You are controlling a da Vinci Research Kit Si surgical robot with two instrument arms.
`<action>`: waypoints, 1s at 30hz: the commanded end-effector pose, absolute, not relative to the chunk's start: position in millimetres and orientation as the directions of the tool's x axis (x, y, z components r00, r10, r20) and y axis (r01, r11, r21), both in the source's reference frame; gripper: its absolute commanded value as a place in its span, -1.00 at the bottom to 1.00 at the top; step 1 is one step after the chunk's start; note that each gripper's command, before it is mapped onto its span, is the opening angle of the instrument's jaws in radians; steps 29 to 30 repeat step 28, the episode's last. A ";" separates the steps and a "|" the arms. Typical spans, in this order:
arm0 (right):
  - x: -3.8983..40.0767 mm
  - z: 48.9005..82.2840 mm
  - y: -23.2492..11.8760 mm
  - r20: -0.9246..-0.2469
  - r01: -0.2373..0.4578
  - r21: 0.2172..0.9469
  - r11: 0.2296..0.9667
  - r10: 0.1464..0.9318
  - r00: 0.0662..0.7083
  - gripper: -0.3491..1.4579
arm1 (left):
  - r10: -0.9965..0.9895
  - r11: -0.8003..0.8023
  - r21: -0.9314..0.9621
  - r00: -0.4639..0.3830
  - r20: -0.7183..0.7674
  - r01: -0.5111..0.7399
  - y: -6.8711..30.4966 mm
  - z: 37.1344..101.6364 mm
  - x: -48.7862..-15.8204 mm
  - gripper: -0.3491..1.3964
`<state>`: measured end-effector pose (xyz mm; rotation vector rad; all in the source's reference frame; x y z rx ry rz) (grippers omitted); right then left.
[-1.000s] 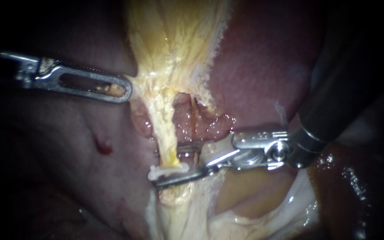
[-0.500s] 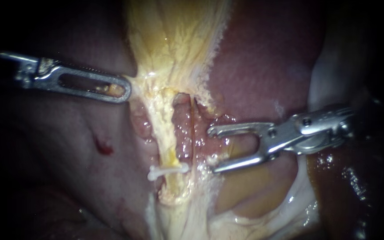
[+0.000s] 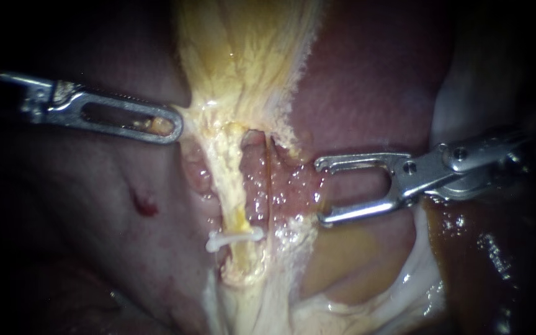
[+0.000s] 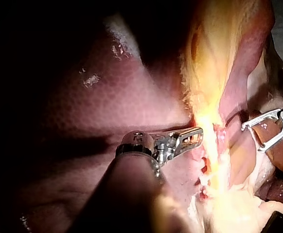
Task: Going back first clip left tube
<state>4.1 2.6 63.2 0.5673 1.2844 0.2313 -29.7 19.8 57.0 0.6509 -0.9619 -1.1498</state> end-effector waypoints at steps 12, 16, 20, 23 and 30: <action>3.5 63.0 2.9 -0.837 0.148 0.520 0.841 0.468 0.283 -0.06 | -0.947 0.319 0.830 0.115 0.300 0.457 18.9 61.5 -33.9 -1.00; 3.3 62.7 3.0 -0.837 0.148 0.521 0.840 0.469 0.282 -0.06 | -0.947 0.320 0.831 0.117 0.301 0.456 18.8 61.9 -34.7 -1.00; 3.3 62.5 3.1 -0.836 0.149 0.522 0.840 0.470 0.282 -0.06 | -0.947 0.320 0.829 0.118 0.300 0.458 18.9 62.0 -34.9 -1.00; 3.3 62.4 3.1 -0.839 0.151 0.518 0.842 0.466 0.281 -0.06 | -0.947 0.320 0.829 0.118 0.300 0.458 18.8 62.0 -34.9 -1.00; 3.3 62.3 3.2 -0.839 0.150 0.518 0.842 0.466 0.281 -0.06 | -0.947 0.320 0.829 0.119 0.300 0.458 18.8 62.1 -34.8 -1.00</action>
